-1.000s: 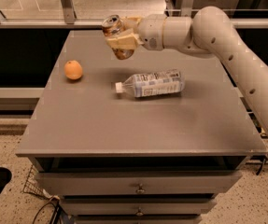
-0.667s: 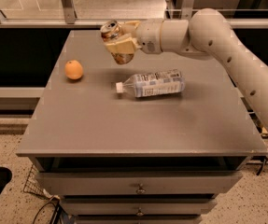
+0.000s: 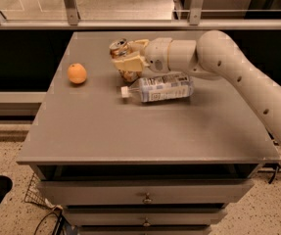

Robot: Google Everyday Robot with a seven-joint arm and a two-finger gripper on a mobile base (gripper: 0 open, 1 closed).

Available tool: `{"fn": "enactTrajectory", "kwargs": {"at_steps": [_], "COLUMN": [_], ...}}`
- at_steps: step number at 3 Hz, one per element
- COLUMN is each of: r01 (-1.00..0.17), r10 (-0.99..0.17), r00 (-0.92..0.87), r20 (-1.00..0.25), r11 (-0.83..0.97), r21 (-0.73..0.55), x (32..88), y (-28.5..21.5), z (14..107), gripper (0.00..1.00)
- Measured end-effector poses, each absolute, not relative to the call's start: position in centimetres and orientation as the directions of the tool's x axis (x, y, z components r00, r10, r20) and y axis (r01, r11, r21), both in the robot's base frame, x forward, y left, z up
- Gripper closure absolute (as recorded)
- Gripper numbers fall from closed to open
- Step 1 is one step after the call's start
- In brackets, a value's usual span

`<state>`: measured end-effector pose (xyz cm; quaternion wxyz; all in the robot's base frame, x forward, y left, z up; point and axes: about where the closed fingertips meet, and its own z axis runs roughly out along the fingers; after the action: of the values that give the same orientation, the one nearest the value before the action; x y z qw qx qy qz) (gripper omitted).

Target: Place orange can upright

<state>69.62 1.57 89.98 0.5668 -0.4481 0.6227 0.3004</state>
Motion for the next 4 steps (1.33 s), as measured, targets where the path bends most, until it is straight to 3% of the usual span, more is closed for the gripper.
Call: {"fn": "enactTrajectory", "kwargs": {"at_steps": [1,2,4], "r01": [-0.883,-0.884,-0.888], "r10": [-0.194,-0.194,-0.193], "r00": [0.04,0.04,0.041], "r20": [-0.98,-0.98,-0.98], "r11": [0.452,0.45,0.442], "r21": [-0.126,-0.126,-0.125], "x": [69.22,69.18,69.08], "y": [0.25,0.41,0.97], "z": [89.07,89.08,89.05], "gripper": [1.0,0.82,0.35]}}
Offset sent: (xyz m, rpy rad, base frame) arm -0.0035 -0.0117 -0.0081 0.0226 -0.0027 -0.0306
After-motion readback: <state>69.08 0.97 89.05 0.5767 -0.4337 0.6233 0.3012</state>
